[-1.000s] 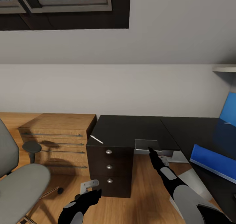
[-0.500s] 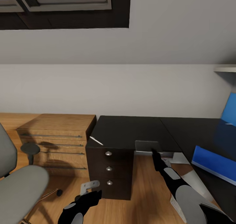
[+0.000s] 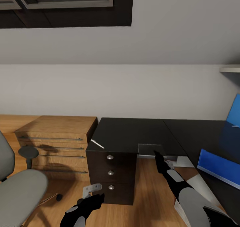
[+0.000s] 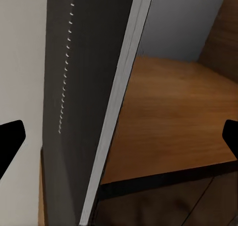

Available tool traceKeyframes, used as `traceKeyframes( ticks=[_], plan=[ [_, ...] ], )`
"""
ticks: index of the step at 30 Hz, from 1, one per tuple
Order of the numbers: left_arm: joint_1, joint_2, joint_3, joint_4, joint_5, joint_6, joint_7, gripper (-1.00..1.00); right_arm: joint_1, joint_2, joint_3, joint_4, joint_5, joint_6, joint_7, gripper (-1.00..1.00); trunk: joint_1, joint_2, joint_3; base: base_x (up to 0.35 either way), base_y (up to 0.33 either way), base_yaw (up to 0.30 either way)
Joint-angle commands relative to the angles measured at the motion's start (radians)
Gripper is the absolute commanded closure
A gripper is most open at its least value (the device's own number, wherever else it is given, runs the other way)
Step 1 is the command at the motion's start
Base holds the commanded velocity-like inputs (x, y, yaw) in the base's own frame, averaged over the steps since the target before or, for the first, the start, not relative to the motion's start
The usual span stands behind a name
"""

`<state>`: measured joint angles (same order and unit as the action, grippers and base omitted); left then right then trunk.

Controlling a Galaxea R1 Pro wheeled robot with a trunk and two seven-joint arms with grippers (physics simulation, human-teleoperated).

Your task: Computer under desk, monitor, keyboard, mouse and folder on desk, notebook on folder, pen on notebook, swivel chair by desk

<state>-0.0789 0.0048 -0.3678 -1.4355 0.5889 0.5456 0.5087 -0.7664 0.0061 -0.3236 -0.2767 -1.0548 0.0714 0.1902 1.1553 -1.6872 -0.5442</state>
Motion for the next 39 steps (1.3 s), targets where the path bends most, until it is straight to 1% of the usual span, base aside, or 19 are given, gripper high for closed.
traceKeyframes(
  ticks=[1,5,14,19,22,30,35,39],
  plan=[
    [-0.001,-0.001,-0.002,-0.001,0.009,0.001,0.011,-1.00,-0.001,0.001,-0.006,-0.001,-0.007,0.005,0.003,-1.00,0.004,-0.008,-0.004,0.001,0.000,0.000],
    [-0.001,-0.003,-0.003,-0.001,0.009,0.001,0.012,-1.00,-0.001,0.000,-0.006,-0.001,-0.007,0.005,0.003,-1.00,0.019,-0.036,-0.017,0.000,0.000,0.000],
    [-0.001,-0.003,-0.003,0.003,0.011,0.001,0.010,-1.00,-0.001,0.002,-0.005,-0.002,-0.007,0.005,0.005,-1.00,0.019,-0.036,-0.017,0.000,0.000,0.000],
    [-0.001,-0.001,-0.003,0.038,0.008,-0.004,0.007,-1.00,-0.001,0.002,-0.005,-0.002,-0.007,0.005,0.005,-1.00,0.019,-0.036,-0.017,0.057,0.000,0.000],
    [-0.001,-0.002,-0.003,0.045,0.008,-0.004,0.008,-1.00,-0.001,0.001,-0.005,-0.002,-0.007,0.004,0.006,-1.00,0.019,-0.036,-0.017,0.062,0.000,0.000],
    [-0.001,-0.002,-0.003,0.047,0.008,-0.006,0.009,-1.00,-0.001,0.002,-0.005,-0.002,-0.007,0.003,0.008,-1.00,0.019,-0.036,-0.017,0.019,0.000,0.000],
    [-0.001,-0.002,-0.003,0.048,0.008,-0.007,0.009,-1.00,-0.001,0.002,-0.005,-0.003,-0.007,0.002,0.008,-1.00,0.019,-0.036,-0.017,0.176,0.000,0.000],
    [-0.001,-0.003,-0.003,0.049,0.008,-0.006,0.012,-1.00,-0.001,0.001,-0.005,-0.005,-0.005,0.002,0.008,-1.00,0.019,-0.036,-0.017,0.048,0.000,0.000]
  ],
)
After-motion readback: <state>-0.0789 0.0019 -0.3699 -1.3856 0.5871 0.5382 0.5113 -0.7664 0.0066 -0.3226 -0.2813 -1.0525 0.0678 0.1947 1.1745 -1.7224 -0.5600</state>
